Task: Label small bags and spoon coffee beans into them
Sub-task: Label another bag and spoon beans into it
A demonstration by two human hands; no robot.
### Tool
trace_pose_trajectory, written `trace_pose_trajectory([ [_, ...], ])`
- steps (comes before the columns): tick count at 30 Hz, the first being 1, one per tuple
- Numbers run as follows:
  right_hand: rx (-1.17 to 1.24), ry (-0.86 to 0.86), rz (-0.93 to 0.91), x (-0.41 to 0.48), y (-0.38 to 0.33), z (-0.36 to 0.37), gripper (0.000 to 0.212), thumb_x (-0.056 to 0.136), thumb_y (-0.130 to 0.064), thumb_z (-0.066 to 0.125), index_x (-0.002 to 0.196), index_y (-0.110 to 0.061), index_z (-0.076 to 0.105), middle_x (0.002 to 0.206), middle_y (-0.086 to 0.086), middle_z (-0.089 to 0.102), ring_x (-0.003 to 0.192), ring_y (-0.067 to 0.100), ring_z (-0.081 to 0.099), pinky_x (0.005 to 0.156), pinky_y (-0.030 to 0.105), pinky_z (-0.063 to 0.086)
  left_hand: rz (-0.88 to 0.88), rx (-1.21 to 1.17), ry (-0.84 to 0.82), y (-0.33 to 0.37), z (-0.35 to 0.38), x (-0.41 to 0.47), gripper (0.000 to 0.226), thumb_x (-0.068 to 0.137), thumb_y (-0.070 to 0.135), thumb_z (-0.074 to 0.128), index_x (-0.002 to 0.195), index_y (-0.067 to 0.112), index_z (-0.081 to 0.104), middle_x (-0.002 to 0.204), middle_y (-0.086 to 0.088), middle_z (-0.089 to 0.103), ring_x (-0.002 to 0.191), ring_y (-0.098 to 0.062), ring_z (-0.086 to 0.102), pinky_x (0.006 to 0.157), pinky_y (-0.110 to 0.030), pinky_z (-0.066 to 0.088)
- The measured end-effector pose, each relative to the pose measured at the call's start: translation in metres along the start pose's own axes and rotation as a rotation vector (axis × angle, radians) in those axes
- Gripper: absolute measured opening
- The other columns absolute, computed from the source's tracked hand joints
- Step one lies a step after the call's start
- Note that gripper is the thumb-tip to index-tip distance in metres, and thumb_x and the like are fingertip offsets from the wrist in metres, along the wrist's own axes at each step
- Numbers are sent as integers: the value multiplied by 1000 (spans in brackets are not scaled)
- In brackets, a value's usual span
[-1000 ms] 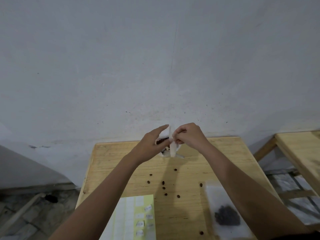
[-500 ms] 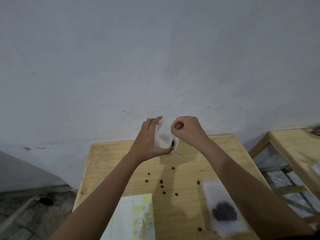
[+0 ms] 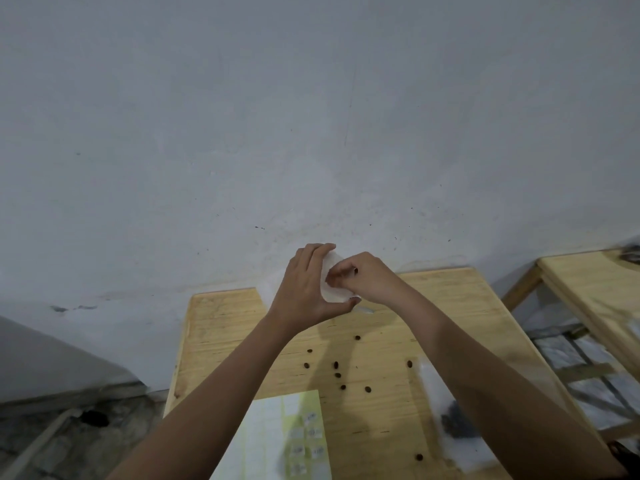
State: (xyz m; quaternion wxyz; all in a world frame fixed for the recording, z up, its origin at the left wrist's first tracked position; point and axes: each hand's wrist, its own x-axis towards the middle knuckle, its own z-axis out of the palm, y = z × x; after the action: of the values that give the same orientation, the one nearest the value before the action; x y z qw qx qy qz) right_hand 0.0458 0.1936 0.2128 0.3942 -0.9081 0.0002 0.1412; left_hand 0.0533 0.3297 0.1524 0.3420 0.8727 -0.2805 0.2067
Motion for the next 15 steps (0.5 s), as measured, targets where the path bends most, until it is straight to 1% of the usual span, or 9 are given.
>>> trace_pose_trajectory([
  [1, -20, -15, 13, 0, 0, 4, 13, 88, -18, 60, 83, -20, 72, 75, -11, 59, 69, 0, 51, 51, 7, 36, 24, -4, -26, -3, 0, -2, 85, 65, 60, 67, 128, 11, 39, 122, -6, 49, 111, -14, 41, 96, -34, 42],
  [2, -47, -22, 25, 0, 1, 8, 16, 89, -16, 58, 80, -20, 70, 73, -12, 58, 69, 2, 51, 49, 8, 36, 35, -11, -57, -5, 1, -5, 86, 64, 59, 68, 130, 12, 37, 123, -6, 48, 113, -15, 41, 97, -36, 43],
  [3, -61, -17, 30, 0, 3, 12, 16, 88, -14, 57, 82, -19, 72, 76, -9, 60, 70, 5, 51, 51, 9, 36, 32, -26, -88, -7, 2, -7, 89, 64, 60, 68, 132, 11, 36, 126, -6, 47, 115, -15, 40, 99, -37, 42],
  [5, -35, 44, 35, 2, 6, 20, 17, 85, -8, 60, 91, -13, 75, 89, 1, 68, 78, 10, 56, 57, 11, 38, 5, -67, -153, -12, 3, -10, 99, 62, 63, 67, 137, 8, 33, 134, -5, 42, 122, -13, 35, 105, -34, 37],
  [6, -6, 88, 40, 2, 8, 22, 17, 83, -7, 62, 92, -12, 76, 93, 4, 71, 81, 11, 59, 60, 11, 39, -1, -80, -186, -13, 3, -11, 105, 61, 66, 66, 140, 8, 31, 139, -3, 38, 127, -12, 31, 108, -33, 32],
  [8, 23, 152, 45, 2, 10, 24, 14, 81, -8, 67, 90, -10, 76, 95, 7, 74, 87, 12, 64, 65, 11, 41, 3, -97, -239, -17, 4, -10, 112, 59, 70, 66, 144, 10, 24, 146, 5, 28, 134, -8, 23, 113, -32, 24],
  [10, 13, 193, 49, 3, 11, 25, 14, 81, -8, 67, 92, -9, 76, 98, 7, 73, 94, 14, 65, 72, 12, 42, -3, -136, -264, -19, 5, -8, 114, 59, 69, 68, 146, 13, 20, 147, 13, 22, 136, -4, 19, 114, -31, 21],
  [12, -31, 219, 52, 3, 11, 24, 20, 82, -8, 64, 99, -9, 74, 104, 6, 71, 99, 18, 64, 74, 16, 44, 1, -181, -250, -20, 8, -6, 111, 59, 66, 71, 146, 16, 22, 146, 13, 24, 135, -3, 22, 112, -29, 24],
  [15, -46, 224, 61, 3, 11, 22, 28, 78, -10, 67, 107, -10, 69, 107, 8, 66, 94, 23, 65, 61, 21, 48, 21, -226, -206, -23, 13, -3, 96, 64, 61, 72, 140, 17, 34, 139, 7, 38, 127, -8, 35, 106, -26, 33],
])
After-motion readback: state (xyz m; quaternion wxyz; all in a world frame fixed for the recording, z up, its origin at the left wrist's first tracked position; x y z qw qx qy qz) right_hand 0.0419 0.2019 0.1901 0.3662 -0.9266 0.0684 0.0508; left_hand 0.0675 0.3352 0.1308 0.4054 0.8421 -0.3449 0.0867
